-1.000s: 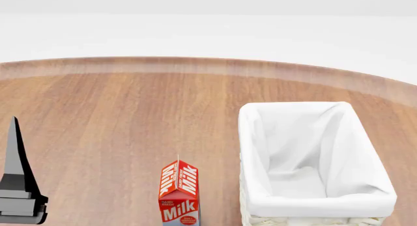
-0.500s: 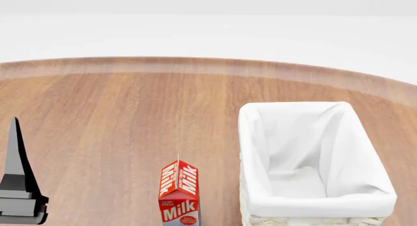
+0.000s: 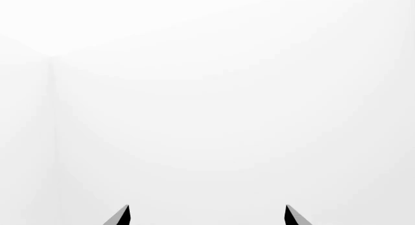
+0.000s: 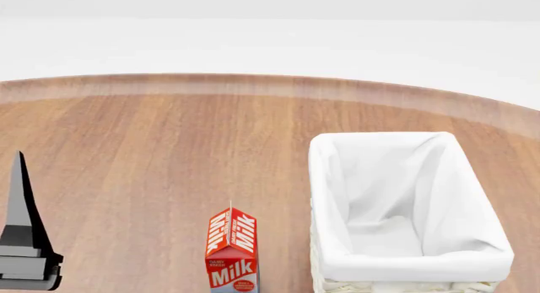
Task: Pick up the alphabet soup and the tomato sauce, and put them in the basket.
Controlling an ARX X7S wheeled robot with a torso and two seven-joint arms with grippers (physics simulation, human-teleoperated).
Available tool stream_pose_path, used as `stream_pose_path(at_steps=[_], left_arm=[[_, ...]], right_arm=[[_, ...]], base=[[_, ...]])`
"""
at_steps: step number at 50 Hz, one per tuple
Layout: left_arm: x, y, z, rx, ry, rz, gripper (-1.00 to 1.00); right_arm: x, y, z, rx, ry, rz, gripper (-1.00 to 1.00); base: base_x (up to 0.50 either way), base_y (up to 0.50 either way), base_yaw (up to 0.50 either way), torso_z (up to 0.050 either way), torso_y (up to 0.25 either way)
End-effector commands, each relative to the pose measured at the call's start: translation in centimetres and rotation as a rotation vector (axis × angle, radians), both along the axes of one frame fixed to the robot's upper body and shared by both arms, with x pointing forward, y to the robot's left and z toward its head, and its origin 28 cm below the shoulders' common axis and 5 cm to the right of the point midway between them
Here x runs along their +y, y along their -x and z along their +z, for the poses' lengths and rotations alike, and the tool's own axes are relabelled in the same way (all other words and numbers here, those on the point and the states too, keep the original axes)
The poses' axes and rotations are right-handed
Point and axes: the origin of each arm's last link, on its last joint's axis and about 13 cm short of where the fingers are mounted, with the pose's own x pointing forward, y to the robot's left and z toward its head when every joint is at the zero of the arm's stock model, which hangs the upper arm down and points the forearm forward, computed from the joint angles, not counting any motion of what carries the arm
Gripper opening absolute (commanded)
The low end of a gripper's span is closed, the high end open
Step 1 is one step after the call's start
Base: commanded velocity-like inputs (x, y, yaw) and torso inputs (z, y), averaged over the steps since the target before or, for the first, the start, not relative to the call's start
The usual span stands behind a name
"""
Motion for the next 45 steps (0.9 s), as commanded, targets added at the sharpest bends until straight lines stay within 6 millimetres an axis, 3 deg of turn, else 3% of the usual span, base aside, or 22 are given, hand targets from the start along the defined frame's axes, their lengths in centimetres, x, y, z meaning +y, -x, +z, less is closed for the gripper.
stream_pose_path(at_steps=[1,7,11,12,30,35,45], left_arm=[[0.1,0.0,0.1,-0.002,0.001,0.001,1.00],[0.0,0.0,0.3,-0.006,0.002,0.000,1.00],[0.1,0.0,0.3,-0.004,0.001,0.001,1.00],[0.1,0.0,0.3,-0.004,0.002,0.002,1.00],[-0.1,-0.1,0.1,-0.002,0.004,-0.005,1.00],[0.0,-0.1,0.1,-0.001,0.004,-0.006,1.00],[0.0,-0.2,0.1,0.001,0.000,-0.005,1.00]], right_arm=[[0.0,-1.1,3.5,-0.143,0.025,0.026,-1.00],[0.0,-1.6,4.3,-0.199,0.041,0.029,-1.00],[-0.1,-2.2,5.8,-0.255,0.036,0.028,-1.00],[-0.1,-2.3,7.0,-0.275,0.032,0.027,-1.00],[0.2,-3.7,13.0,-0.472,0.014,0.038,-1.00],[0.1,-4.2,12.8,-0.504,0.012,0.033,-1.00],[-0.2,-5.9,14.9,-0.575,0.012,0.005,-1.00]], base=[[0.00,0.00,0.00,0.000,0.000],[0.00,0.00,0.00,0.000,0.000],[0.00,0.00,0.00,0.000,0.000],[0.00,0.00,0.00,0.000,0.000],[0.00,0.00,0.00,0.000,0.001],[0.00,0.00,0.00,0.000,0.000],[0.00,0.00,0.00,0.000,0.000]])
